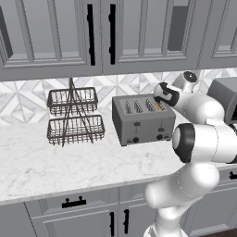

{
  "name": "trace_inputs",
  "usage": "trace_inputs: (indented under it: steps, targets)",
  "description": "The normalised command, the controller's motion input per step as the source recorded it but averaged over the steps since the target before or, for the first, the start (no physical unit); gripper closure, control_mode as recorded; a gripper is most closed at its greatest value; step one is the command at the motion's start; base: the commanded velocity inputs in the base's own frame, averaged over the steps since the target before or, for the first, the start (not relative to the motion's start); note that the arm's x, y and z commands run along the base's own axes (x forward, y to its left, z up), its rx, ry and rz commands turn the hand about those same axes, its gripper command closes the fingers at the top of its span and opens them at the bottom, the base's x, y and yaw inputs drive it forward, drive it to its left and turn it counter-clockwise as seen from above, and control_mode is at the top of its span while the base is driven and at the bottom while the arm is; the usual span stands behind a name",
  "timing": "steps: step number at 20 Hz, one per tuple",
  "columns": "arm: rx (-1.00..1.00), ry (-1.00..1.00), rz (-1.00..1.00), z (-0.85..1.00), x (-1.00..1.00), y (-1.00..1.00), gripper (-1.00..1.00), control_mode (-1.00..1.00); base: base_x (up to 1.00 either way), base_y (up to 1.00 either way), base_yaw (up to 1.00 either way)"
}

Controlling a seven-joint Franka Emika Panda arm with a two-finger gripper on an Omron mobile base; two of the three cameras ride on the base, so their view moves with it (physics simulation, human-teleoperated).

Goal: Start the toaster. Once the lever pops up, take the bread to the plate on the dining counter.

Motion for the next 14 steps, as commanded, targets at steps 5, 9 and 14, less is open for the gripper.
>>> trace_inputs:
  steps: [5,9,14]
  targets:
    - [0.0,0.0,0.0,0.0,0.0,0.0,-1.0,-1.0,0.0,0.0,0.0]
    - [0.0,0.0,0.0,0.0,0.0,0.0,-1.0,-1.0,0.0,0.0,0.0]
    - [0.0,0.0,0.0,0.0,0.0,0.0,-1.0,-1.0,0.0,0.0,0.0]
